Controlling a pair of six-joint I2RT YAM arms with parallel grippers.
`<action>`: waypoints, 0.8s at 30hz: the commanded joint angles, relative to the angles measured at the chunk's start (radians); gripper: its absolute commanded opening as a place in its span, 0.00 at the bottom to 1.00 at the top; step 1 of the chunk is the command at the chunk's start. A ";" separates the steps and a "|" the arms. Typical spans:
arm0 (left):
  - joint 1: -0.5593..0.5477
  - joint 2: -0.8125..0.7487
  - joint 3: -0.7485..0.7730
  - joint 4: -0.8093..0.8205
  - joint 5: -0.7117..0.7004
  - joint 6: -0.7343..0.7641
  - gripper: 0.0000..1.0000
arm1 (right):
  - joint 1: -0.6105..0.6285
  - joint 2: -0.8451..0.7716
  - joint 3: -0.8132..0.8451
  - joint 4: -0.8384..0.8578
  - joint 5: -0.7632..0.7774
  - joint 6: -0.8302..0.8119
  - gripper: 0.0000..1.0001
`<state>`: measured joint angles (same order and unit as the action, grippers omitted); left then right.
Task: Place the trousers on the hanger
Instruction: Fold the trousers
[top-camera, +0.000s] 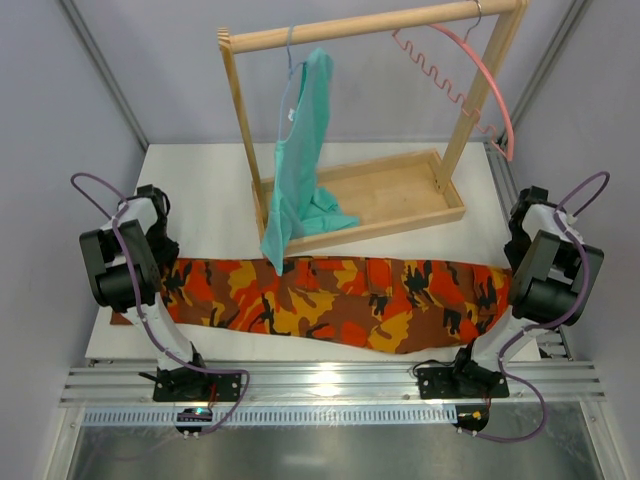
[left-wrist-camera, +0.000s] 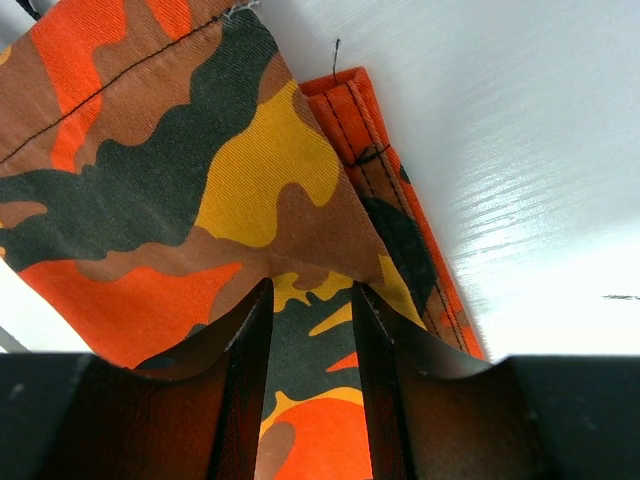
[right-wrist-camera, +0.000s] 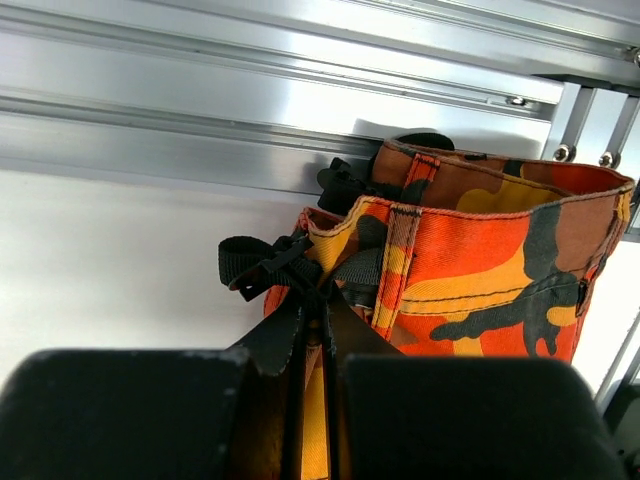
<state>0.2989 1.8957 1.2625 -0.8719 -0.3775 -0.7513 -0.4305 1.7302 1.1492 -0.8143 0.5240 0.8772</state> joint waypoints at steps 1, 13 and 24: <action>0.028 0.055 -0.035 0.071 -0.061 -0.008 0.39 | -0.070 -0.009 0.024 0.053 0.166 -0.003 0.04; 0.006 -0.075 -0.012 0.054 -0.060 0.001 0.43 | -0.062 -0.064 0.029 0.141 0.076 -0.046 0.04; -0.150 -0.081 0.077 -0.021 -0.089 -0.052 0.49 | -0.056 -0.069 -0.054 0.185 0.068 -0.050 0.04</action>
<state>0.1970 1.8412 1.3220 -0.8852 -0.4526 -0.7681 -0.4862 1.7096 1.1164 -0.6861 0.5411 0.8288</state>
